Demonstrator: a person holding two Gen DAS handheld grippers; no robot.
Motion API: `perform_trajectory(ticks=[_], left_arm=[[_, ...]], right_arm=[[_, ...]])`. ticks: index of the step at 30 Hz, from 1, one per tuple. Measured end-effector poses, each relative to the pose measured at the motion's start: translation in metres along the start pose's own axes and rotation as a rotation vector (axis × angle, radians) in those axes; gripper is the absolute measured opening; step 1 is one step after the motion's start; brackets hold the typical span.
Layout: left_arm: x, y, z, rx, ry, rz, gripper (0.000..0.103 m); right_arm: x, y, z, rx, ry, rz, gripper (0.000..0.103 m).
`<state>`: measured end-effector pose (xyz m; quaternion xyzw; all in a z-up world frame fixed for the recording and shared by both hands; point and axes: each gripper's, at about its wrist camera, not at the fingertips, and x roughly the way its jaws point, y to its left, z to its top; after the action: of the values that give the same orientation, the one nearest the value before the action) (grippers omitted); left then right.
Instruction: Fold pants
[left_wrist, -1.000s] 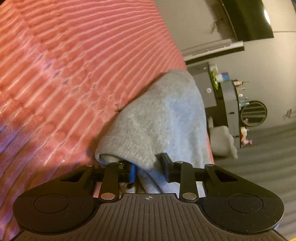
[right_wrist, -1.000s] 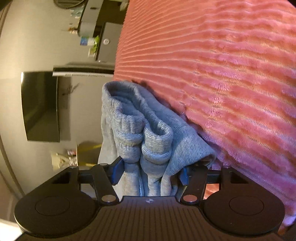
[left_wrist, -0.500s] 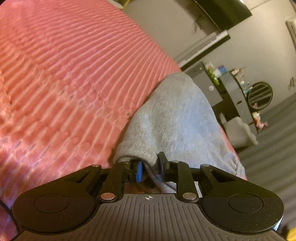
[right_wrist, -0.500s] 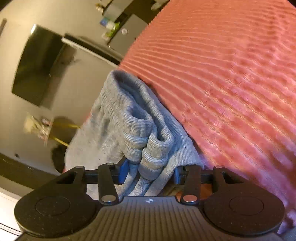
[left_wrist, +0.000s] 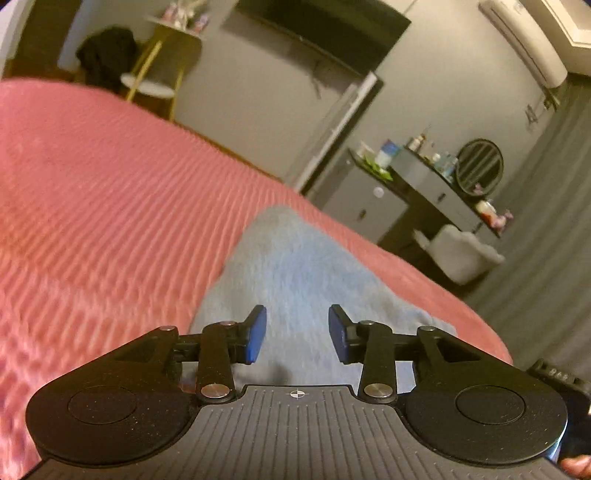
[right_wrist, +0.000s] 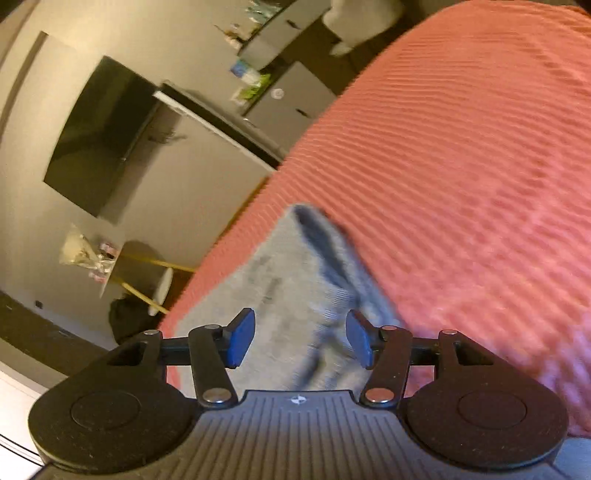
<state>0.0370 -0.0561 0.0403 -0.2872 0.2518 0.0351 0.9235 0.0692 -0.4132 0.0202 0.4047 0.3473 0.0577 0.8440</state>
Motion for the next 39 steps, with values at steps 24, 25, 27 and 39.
perform_trajectory(ticks=[24, 25, 27, 39], left_arm=[[0.028, 0.038, -0.016, -0.043, 0.177, -0.025, 0.05], [0.025, 0.037, -0.015, -0.043, 0.166, -0.025, 0.05], [0.018, 0.033, -0.011, -0.019, 0.14, -0.021, 0.051], [0.037, 0.045, -0.021, 0.046, 0.223, 0.17, 0.068]], right_arm=[[0.07, -0.021, -0.005, 0.263, 0.065, -0.002, 0.03], [0.072, -0.022, -0.005, 0.265, 0.069, -0.004, 0.024], [0.064, -0.014, -0.007, 0.214, 0.051, 0.0, 0.022], [0.057, 0.012, -0.024, -0.265, 0.012, -0.142, 0.023]])
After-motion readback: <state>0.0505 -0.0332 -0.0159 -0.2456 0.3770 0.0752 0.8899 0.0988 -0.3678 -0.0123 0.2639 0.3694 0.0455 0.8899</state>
